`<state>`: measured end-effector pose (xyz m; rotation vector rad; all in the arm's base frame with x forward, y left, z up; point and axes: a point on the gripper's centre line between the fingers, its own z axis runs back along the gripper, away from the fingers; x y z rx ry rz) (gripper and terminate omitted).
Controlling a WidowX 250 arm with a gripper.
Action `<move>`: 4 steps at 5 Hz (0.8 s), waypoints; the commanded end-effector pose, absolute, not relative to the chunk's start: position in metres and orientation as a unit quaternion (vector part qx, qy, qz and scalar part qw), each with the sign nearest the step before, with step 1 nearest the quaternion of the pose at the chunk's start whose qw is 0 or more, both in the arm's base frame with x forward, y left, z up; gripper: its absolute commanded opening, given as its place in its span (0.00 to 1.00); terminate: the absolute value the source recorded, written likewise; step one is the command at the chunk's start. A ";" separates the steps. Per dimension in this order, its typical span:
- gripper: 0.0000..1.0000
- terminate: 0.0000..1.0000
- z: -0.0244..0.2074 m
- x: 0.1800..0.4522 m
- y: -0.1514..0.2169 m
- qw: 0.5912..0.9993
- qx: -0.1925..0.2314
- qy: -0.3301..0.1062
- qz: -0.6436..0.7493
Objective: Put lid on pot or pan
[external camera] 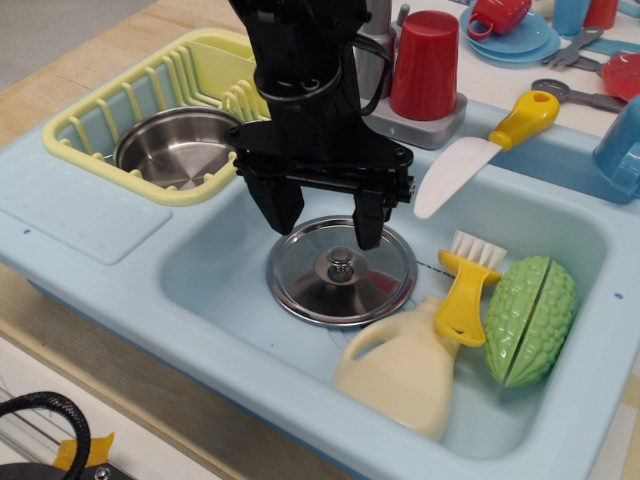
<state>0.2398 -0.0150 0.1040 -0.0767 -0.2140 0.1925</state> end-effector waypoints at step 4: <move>1.00 0.00 0.077 0.245 -0.021 0.992 -0.049 -0.078 0.091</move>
